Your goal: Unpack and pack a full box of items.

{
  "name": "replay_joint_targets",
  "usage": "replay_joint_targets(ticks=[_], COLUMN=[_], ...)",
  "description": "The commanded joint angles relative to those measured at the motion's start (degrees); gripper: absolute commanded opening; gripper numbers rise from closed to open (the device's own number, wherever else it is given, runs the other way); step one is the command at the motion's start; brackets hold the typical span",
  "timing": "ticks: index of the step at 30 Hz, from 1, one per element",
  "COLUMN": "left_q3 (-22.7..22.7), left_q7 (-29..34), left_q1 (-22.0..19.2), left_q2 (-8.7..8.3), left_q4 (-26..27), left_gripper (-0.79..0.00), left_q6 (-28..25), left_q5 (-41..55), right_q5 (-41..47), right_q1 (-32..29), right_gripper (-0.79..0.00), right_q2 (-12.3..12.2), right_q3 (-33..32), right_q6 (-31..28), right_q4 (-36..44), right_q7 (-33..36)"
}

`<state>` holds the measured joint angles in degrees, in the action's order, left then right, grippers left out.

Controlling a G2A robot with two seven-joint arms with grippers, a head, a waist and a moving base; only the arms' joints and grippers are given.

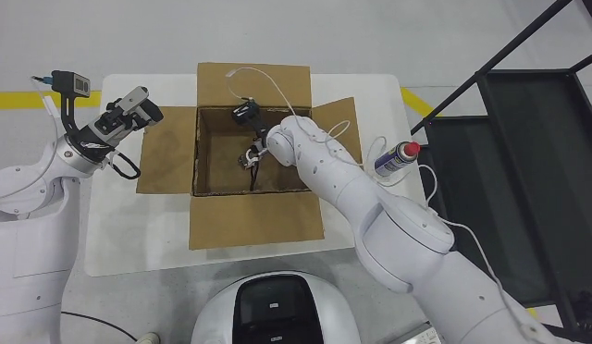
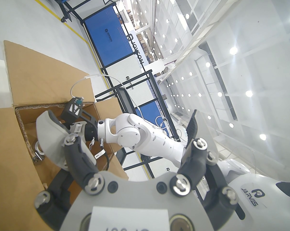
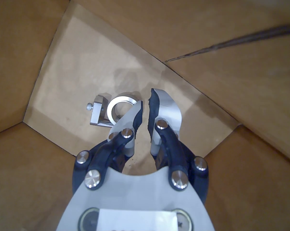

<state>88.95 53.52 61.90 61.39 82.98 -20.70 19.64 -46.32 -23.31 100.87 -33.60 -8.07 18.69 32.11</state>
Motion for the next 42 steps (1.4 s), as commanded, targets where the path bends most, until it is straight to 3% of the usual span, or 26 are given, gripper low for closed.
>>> replay_joint_targets(ticks=[1, 3, 12, 18, 22, 24, 25, 26, 27, 33, 42], left_q3=[0.0, 0.0, 0.0, 0.0, 0.0, 0.0, 0.0, 0.0, 0.21, 4.83, 8.29], left_q7=[0.0, 0.0, 0.0, 0.0, 0.0, 0.0, 0.0, 0.0, -1.39, -9.15, -11.02], left_q1=[0.0, 0.0, 0.0, 0.0, 0.0, 0.0, 0.0, 0.0, 0.38, 3.46, 6.2], left_q2=[0.0, 0.0, 0.0, 0.0, 0.0, 0.0, 0.0, 0.0, -0.01, -0.34, -0.88], left_q4=[0.0, 0.0, 0.0, 0.0, 0.0, 0.0, 0.0, 0.0, 0.17, 0.23, 0.01], left_gripper=[0.0, 0.0, 0.0, 0.0, 0.0, 0.0, 0.0, 0.0, 0.0, 0.0, 0.0], left_q6=[0.0, 0.0, 0.0, 0.0, 0.0, 0.0, 0.0, 0.0, 0.31, 0.26, 0.64], left_q5=[0.0, 0.0, 0.0, 0.0, 0.0, 0.0, 0.0, 0.0, -0.43, 0.41, 0.16], right_q5=[-0.2, -0.09, -2.04, -3.42, -4.12, -4.78, -4.93, -5.16, -5.39, -5.48, -5.48], right_q1=[-0.2, -0.57, -1.14, -1.78, -2.9, -3.64, -4.12, -4.59, -5.11, -5.31, -5.31], right_gripper=[-0.782, -0.723, -0.748, -0.686, -0.545, -0.431, -0.317, -0.108, 0.0, 0.0, 0.0], right_q2=[-0.24, -0.54, -2.88, -5.16, -6.69, -7.43, -7.78, -8.12, -8.47, -8.58, -8.58], right_q3=[-0.24, -0.61, -1.99, -3.57, -4.99, -5.56, -5.93, -6.3, -6.69, -6.81, -6.81], right_q6=[-0.76, -2.69, -11.55, -17.14, -18.86, -19.22, -19.13, -18.91, -18.56, -18.47, -18.47], right_q4=[0.41, 1.08, 3.78, 8.53, 13.19, 15.4, 16.5, 17.6, 18.66, 19.0, 19.0], right_q7=[-0.23, -0.74, -0.05, 1.84, 3.2, 4.66, 5.25, 5.72, 6.12, 6.27, 6.27])
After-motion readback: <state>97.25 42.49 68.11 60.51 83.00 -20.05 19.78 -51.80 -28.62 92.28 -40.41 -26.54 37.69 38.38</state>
